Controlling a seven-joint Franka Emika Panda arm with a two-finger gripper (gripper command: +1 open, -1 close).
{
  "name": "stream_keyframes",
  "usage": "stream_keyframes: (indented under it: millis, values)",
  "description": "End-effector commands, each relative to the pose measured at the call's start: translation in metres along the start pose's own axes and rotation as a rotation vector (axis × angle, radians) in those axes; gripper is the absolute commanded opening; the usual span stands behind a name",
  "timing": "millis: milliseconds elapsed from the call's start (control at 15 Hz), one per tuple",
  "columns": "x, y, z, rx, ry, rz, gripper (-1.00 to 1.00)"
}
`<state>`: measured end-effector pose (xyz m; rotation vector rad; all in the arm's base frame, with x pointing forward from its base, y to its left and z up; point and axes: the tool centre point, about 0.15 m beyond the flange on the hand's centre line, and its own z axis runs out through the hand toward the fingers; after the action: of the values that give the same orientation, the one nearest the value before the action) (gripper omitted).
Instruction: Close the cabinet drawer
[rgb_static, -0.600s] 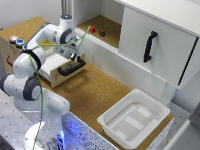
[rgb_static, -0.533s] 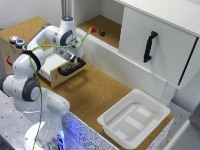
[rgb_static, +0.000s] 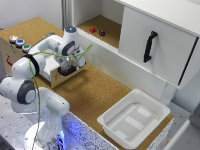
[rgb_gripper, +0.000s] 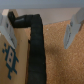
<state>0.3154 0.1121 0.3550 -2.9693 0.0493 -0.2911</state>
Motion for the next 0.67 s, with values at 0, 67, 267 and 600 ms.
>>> stream_keyframes:
  millis: [0, 67, 267, 600]
  values:
    - [0.025, -0.001, 0.028, 0.053, -0.082, -0.043, 1.00]
    - [0.026, -0.004, 0.034, 0.067, -0.087, -0.052, 1.00]
    - [0.035, -0.010, 0.048, 0.083, -0.106, -0.085, 1.00]
    - [0.042, -0.004, 0.050, 0.058, -0.106, -0.084, 1.00]
